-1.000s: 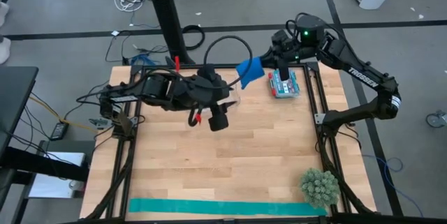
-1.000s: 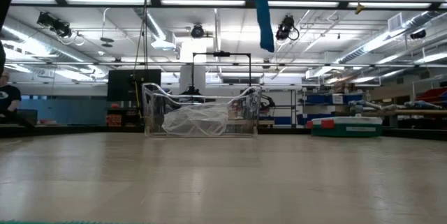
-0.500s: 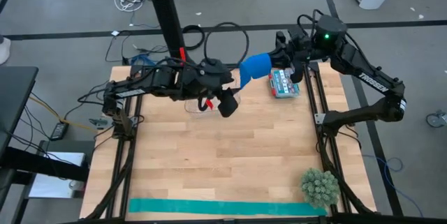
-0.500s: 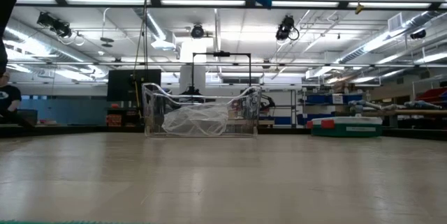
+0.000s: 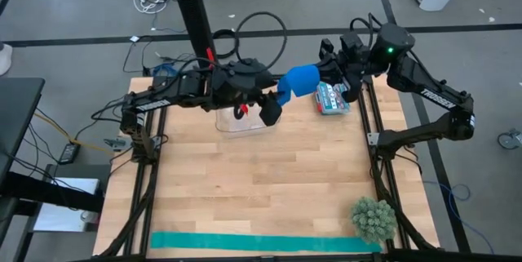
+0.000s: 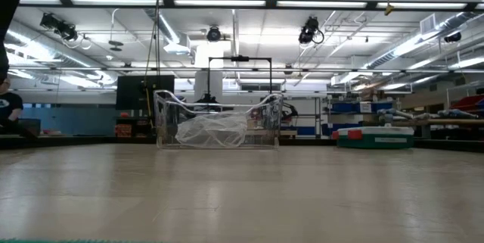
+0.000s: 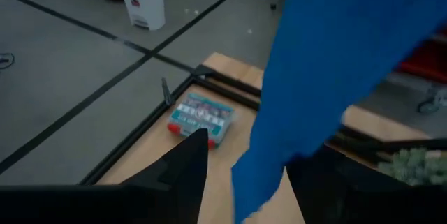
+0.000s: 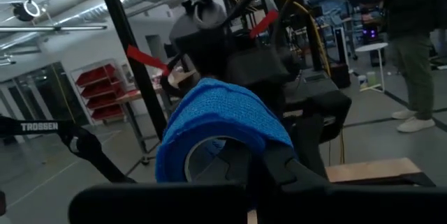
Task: Roll bandage
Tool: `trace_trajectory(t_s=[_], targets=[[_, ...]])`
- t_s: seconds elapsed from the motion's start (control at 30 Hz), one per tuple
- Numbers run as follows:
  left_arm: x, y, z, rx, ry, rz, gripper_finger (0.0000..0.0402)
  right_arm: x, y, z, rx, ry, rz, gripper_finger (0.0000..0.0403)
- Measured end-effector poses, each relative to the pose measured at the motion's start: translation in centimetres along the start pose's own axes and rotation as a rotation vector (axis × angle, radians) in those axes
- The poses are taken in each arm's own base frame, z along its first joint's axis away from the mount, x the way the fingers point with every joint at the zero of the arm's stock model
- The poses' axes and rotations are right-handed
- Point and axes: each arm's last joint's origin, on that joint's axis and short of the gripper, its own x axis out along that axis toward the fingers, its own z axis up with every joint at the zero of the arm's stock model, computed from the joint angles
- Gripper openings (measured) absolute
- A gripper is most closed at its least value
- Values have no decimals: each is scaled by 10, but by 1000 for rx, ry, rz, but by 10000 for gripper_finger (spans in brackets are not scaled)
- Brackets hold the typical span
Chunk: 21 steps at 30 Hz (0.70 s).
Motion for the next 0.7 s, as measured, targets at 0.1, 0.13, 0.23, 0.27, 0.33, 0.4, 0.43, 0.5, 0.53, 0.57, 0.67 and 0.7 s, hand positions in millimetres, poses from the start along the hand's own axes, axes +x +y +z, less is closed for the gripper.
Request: trace_trajectory(t_s=[0.1, 0.13, 0.23, 0.27, 0.33, 0.4, 0.43, 0.5, 0.53, 0.57, 0.67, 0.7], targets=[[0, -1, 1, 20, -6, -23, 180, 1, 2, -1, -1, -3, -5, 0], [0, -1, 1, 24, -3, -24, 170, 2, 2, -1, -2, -4, -7, 0], [0, -1, 1, 23, -3, -24, 111, 2, 2, -1, -1, -7, -14, 0], [0, -1, 1, 22, -3, -23, 82, 2, 2, -1, -1, -7, -14, 0], [0, 0, 1, 18, -8, -21, 26, 2, 2, -1, -1, -6, -15, 0], [0, -1, 3, 13, -20, -24, 11, 2, 2, -1, -1, -5, -15, 0], [0, -1, 4, 10, -29, -27, 8, 2, 2, -1, -2, -5, -15, 0], [-2, 0, 5, 19, -31, -27, 6, 2, 2, -1, -2, -3, -16, 0], [-3, 0, 6, 32, -33, -24, 5, 2, 2, -1, -2, -3, -16, 0], [-5, 1, 7, 38, -36, -14, 4, 2, 2, -1, -2, -3, -15, 0], [-11, 7, 13, 65, -59, 47, 3, 2, 4, -2, 4, 4, 4, 0], [-15, 11, 16, 71, -79, 67, 3, 3, 4, -2, 6, 9, 15, 0]])
